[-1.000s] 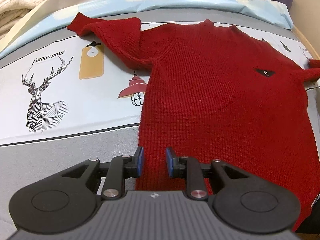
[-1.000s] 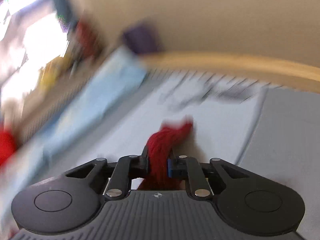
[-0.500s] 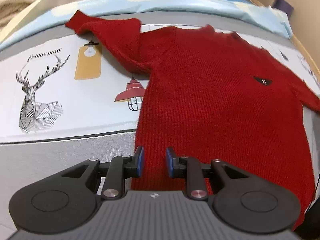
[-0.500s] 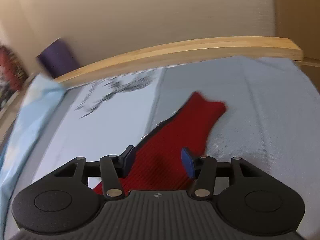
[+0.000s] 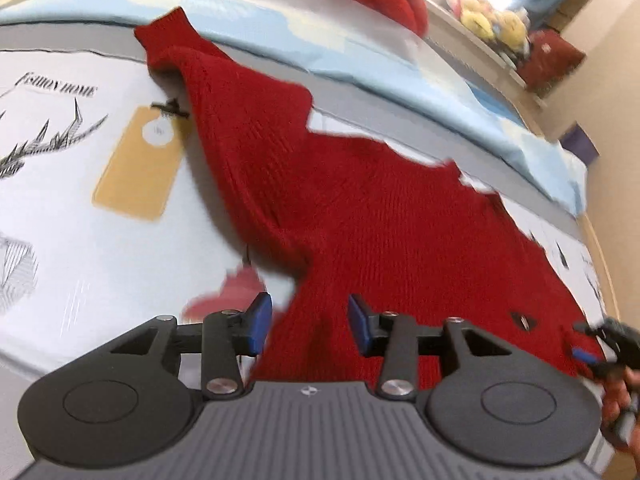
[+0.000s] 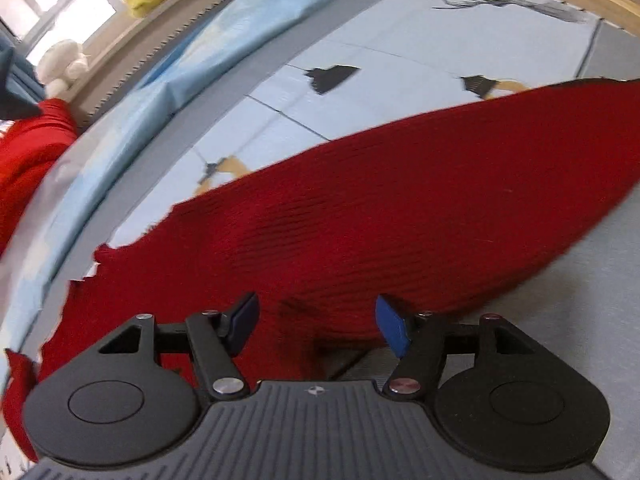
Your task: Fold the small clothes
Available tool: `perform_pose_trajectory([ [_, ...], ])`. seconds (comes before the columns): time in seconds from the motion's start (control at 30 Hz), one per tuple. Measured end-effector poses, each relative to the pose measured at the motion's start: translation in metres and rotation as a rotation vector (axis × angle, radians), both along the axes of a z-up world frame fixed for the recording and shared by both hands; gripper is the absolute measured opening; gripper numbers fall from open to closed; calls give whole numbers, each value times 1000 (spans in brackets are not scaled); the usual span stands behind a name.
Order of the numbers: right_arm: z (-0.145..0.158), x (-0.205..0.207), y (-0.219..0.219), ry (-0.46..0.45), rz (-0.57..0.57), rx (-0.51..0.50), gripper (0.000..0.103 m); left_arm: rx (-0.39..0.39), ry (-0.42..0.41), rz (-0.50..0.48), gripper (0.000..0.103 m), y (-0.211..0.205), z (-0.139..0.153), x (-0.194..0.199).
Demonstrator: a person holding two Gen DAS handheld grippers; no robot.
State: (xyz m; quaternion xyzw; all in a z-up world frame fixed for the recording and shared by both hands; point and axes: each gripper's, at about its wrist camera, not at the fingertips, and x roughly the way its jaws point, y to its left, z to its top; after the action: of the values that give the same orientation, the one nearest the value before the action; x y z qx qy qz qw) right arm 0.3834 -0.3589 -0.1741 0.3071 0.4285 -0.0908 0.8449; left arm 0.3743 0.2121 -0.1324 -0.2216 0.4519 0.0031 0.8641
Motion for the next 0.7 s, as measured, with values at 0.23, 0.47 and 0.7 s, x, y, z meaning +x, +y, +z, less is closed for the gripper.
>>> perform_pose_trajectory([
  [0.23, -5, 4, 4, -3, -34, 22, 13, -108, -25, 266, 49, 39, -27, 33],
  [0.47, -21, 8, -6, -10, -105, 16, 0, -124, -72, 270, 55, 62, -23, 71],
  [0.7, -23, 17, -2, -10, -43, -30, 0, -285, -140, 412, 65, 135, -15, 113],
])
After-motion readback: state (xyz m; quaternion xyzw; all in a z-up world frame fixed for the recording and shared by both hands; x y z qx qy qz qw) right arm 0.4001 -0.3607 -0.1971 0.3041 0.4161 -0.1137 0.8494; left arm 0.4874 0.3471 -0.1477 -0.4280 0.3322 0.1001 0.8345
